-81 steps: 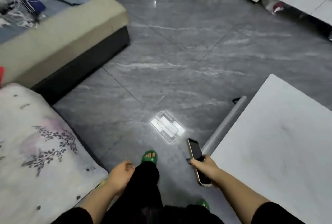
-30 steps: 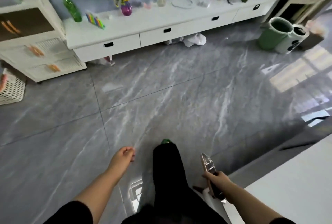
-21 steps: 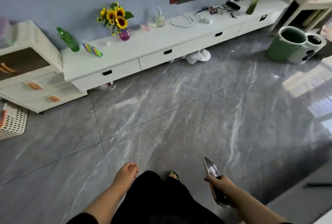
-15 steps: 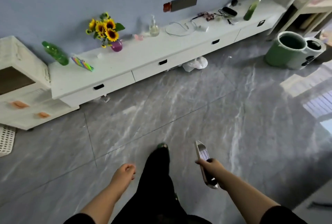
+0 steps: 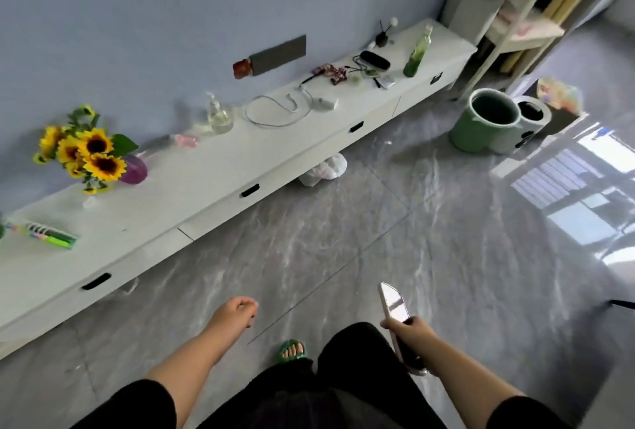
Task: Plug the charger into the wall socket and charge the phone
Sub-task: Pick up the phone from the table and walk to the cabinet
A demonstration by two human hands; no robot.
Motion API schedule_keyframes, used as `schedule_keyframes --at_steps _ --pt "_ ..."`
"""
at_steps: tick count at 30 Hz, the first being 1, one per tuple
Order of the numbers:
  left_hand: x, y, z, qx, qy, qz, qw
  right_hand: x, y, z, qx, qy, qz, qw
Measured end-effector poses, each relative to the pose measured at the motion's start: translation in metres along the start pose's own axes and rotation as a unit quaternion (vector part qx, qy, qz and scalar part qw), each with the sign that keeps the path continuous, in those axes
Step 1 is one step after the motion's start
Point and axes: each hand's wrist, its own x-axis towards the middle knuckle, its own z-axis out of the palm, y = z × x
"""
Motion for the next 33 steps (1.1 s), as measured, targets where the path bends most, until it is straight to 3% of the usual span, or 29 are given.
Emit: schedule_keyframes --at_steps 8,14,25,33 --pt "0.092 0.157 0.039 -0.043 0.022 0.012 0.999 0.097 -0.097 -0.106 -0.061 0.005 0.027 0.998" --pt "0.139 0.210 0.061 -0.103 0.078 -0.067 0.989 0.171 -0.222 -0.153 -0.104 -0.052 -0.005 0.993" --pt "0.210 0.263 0.022 -0.254 0.106 -0.167 0.947 0.251 -0.453 -0.098 -0.215 -0.138 -0.098 0.962" --pt "0.310 0.326 -0.039 -0.246 0.067 -0.151 0.955 0.295 -0.566 -0.059 -0.254 -0.141 -0.058 0.955"
